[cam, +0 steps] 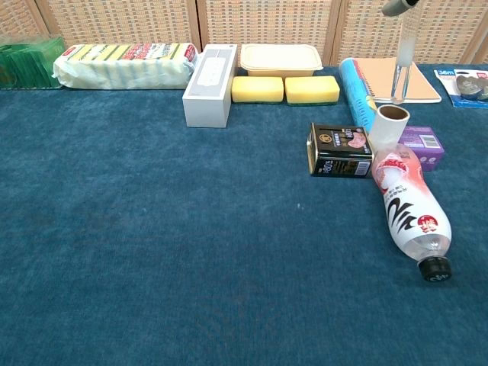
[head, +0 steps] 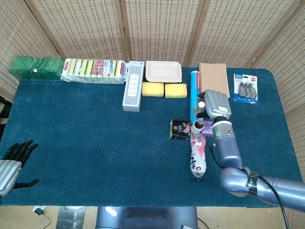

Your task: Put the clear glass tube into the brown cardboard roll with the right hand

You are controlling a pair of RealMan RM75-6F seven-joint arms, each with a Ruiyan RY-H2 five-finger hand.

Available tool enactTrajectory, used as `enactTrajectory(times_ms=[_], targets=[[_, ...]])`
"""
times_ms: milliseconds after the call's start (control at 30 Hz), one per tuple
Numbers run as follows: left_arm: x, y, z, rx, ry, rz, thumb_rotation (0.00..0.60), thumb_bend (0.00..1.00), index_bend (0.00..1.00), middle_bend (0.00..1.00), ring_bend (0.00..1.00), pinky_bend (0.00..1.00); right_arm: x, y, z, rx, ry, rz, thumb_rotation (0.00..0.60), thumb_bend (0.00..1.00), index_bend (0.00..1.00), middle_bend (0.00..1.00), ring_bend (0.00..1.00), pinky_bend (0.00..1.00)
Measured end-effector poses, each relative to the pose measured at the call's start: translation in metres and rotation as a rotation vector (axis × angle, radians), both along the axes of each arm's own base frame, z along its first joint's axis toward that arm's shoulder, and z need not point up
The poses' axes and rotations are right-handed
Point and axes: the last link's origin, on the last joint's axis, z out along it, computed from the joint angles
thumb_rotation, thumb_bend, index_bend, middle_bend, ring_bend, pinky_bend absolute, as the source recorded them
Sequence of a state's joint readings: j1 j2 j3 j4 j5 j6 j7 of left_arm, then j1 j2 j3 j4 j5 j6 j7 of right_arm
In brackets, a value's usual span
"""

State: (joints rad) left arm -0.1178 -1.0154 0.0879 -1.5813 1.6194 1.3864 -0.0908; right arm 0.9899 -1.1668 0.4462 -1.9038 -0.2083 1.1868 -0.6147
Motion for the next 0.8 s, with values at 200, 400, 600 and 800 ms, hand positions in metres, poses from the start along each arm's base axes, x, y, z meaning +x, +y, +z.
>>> enactTrajectory(times_ms=[200,400,600,800], targets=[[-0.001,0.001,0.000,0.000,0.001,0.002,0.537,0.08,0.02,0.00,0.00,0.00,-0.003,-0.001,-0.003,0.009,0.000,-0.002,0.600,0.49,0.83,1.00,1.00,0.94],[-0.001,0.001,0.001,0.000,-0.001,0.002,0.532,0.08,0.02,0.00,0.00,0.00,-0.010,-0.001,-0.010,0.023,0.001,-0.011,0.600,0.49,0.83,1.00,1.00,0.94],[-0.001,0.000,0.001,-0.001,-0.001,0.002,0.547,0.08,0.02,0.00,0.00,0.00,-0.014,0.000,-0.018,0.043,-0.023,-0.023,0.600,0.49,0.83,1.00,1.00,0.94],[-0.001,0.000,0.001,0.000,-0.002,0.001,0.537,0.08,0.02,0.00,0.00,0.00,-0.013,-0.002,-0.021,0.053,-0.042,-0.014,0.600,0.49,0.83,1.00,1.00,0.94]])
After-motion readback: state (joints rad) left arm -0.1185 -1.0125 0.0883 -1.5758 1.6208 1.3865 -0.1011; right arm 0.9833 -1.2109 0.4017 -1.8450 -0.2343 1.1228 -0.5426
